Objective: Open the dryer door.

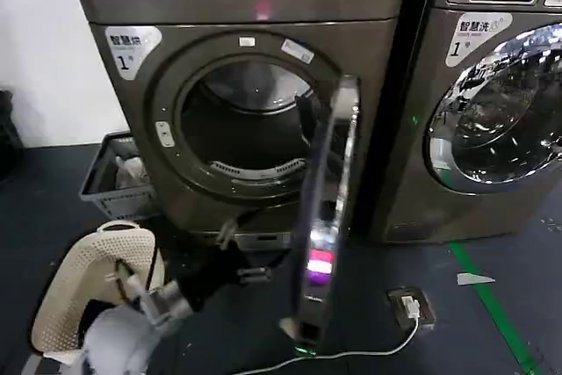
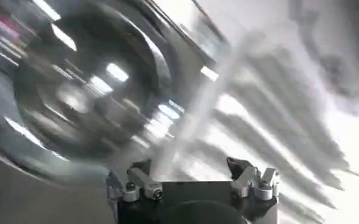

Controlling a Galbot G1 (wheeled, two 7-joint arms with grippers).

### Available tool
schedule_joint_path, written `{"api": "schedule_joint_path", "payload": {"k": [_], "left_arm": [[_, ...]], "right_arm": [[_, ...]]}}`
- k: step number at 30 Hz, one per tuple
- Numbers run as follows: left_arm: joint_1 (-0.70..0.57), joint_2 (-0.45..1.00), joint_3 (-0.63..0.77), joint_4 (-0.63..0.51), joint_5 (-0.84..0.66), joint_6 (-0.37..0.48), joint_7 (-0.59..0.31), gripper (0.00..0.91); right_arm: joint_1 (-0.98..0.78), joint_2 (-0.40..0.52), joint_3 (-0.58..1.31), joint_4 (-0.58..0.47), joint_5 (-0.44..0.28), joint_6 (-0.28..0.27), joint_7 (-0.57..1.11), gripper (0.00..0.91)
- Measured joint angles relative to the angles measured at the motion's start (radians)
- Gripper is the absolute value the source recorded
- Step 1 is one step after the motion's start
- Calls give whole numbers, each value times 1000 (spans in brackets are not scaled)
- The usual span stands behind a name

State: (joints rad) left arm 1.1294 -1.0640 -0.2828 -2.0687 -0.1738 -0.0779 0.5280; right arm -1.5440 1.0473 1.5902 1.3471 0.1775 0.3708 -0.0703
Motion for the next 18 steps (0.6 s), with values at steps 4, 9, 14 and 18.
{"api": "schedule_joint_path", "payload": {"k": [4,9,14,18], "left_arm": [[-64,-20,75,38,29,4,0,907],[-157,-53,178,94,43,17,-3,907],[-258,-93,282,165,61,18,-8,907],[-340,-132,356,225,61,25,-17,907]], "right_arm": [[2,1,61,-41,-55,-57,162,907],[2,0,136,-94,-69,-89,262,907],[-19,-2,191,-141,-85,-79,267,907],[-30,-1,221,-172,-85,-107,311,907]]}}
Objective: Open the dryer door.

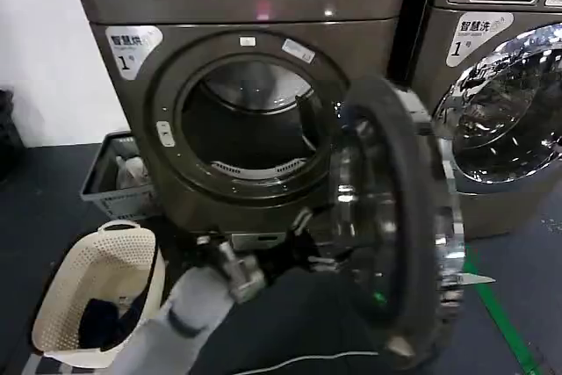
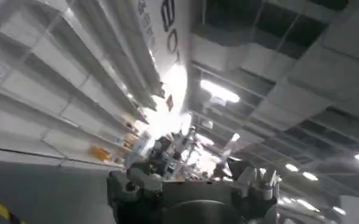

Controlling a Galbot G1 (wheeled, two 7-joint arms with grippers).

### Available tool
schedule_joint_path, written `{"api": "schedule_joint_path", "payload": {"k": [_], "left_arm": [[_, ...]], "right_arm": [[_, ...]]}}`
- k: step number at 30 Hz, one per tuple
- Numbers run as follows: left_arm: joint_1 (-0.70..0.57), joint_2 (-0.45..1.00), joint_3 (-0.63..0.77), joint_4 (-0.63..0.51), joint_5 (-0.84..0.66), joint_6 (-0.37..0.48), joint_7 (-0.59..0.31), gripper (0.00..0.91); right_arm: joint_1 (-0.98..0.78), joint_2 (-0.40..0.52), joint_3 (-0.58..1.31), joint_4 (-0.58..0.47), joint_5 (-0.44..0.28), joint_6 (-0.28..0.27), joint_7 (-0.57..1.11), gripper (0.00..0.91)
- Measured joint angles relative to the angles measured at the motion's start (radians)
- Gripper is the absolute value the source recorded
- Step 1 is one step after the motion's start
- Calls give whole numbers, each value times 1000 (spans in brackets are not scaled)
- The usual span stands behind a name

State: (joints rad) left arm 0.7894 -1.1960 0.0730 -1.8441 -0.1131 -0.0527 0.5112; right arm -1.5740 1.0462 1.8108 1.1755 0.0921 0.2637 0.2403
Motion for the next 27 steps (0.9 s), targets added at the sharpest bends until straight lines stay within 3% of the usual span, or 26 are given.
{"api": "schedule_joint_path", "payload": {"k": [8,16,27], "left_arm": [[-135,-108,120,133,13,5,-10,907],[-260,-216,200,287,28,5,-10,907],[-348,-308,225,415,42,7,-11,907]], "right_arm": [[-15,5,37,-27,-8,-44,57,907],[-24,-4,68,-48,-41,-129,107,907],[-25,-2,73,-52,-85,-73,110,907]]}}
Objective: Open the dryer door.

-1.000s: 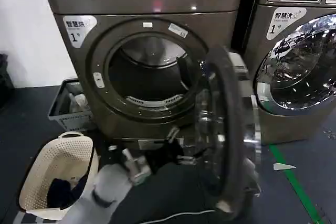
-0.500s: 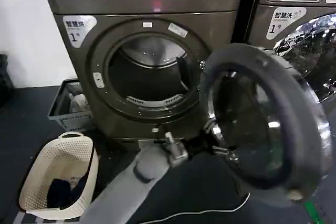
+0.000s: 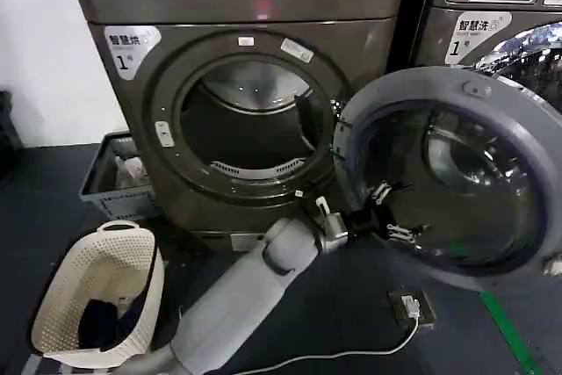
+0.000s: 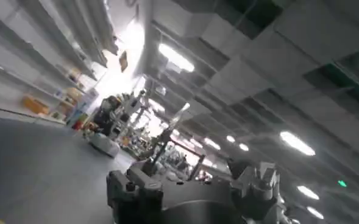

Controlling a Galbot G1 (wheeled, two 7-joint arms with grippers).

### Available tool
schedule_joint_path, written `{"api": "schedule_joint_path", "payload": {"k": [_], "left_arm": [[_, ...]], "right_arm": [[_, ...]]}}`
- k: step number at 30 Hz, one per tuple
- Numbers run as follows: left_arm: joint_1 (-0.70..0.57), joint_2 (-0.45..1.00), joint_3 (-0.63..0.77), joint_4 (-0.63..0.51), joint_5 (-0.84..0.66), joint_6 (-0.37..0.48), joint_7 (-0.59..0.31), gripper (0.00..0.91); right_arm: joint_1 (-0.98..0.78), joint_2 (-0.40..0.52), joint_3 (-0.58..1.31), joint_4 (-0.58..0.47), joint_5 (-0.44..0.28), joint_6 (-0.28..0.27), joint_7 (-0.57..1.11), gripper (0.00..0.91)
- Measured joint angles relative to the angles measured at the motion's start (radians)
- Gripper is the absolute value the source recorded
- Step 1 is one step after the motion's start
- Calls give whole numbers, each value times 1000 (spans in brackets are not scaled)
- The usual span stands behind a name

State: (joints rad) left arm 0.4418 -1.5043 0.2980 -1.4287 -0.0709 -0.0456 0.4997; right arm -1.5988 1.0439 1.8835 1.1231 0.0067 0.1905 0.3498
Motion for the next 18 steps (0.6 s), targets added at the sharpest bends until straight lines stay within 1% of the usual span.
{"api": "schedule_joint_path", "payload": {"k": [6,10,14,18], "left_arm": [[-19,-27,1,39,10,4,-3,907],[-11,-6,12,19,7,27,-5,907],[15,80,30,-71,-23,42,-6,907],[61,249,44,-218,-34,11,-1,907]], "right_arm": [[1,3,-5,-4,1,11,-3,907],[4,4,-7,-4,4,29,-24,907],[6,-7,1,-8,8,45,-57,907],[13,-7,-8,-12,8,55,-66,907]]}}
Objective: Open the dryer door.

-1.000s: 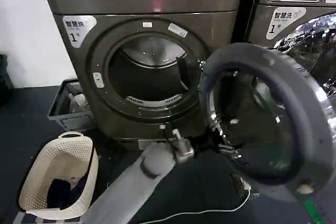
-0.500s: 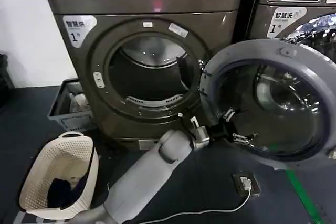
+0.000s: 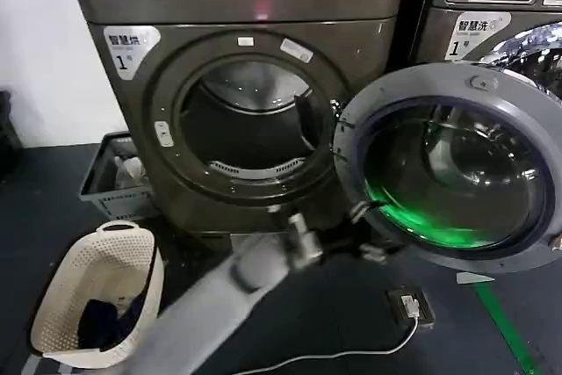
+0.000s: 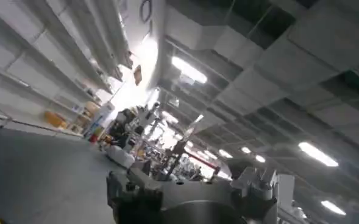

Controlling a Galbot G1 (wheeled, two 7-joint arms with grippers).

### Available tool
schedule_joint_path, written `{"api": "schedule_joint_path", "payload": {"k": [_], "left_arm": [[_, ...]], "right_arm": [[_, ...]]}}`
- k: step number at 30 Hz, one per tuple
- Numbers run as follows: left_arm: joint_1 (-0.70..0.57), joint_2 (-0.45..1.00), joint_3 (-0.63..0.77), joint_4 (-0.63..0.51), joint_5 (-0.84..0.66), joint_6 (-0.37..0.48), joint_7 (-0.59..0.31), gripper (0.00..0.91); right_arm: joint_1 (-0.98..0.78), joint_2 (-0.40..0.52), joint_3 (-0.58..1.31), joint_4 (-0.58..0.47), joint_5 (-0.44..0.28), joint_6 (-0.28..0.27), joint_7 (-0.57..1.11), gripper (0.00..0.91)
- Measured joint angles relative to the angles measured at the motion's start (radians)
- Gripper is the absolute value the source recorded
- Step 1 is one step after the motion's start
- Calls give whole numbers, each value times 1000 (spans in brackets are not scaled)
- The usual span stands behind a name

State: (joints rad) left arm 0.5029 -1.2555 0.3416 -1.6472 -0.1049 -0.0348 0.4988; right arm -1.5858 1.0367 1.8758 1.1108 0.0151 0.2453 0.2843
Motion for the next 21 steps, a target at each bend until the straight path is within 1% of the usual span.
{"api": "schedule_joint_path", "payload": {"k": [3,5,7,10,12,15,18,21], "left_arm": [[42,134,-9,-116,17,-33,15,907],[77,224,-29,-197,17,-69,23,907],[109,307,-54,-269,13,-118,39,907],[163,457,-109,-361,50,-219,82,907],[204,552,-159,-403,90,-298,112,907],[314,707,-274,-444,139,-430,154,907],[418,857,-404,-444,204,-595,195,907],[458,970,-532,-408,262,-739,204,907]], "right_arm": [[10,9,-14,5,0,5,0,907],[13,13,-22,10,0,11,0,907],[16,15,-32,12,0,15,-1,907],[23,14,-42,12,0,16,-2,907],[29,14,-50,11,0,17,-3,907],[34,16,-59,11,1,17,-3,907],[39,19,-72,13,1,20,-3,907],[40,28,-78,17,3,23,-4,907]]}}
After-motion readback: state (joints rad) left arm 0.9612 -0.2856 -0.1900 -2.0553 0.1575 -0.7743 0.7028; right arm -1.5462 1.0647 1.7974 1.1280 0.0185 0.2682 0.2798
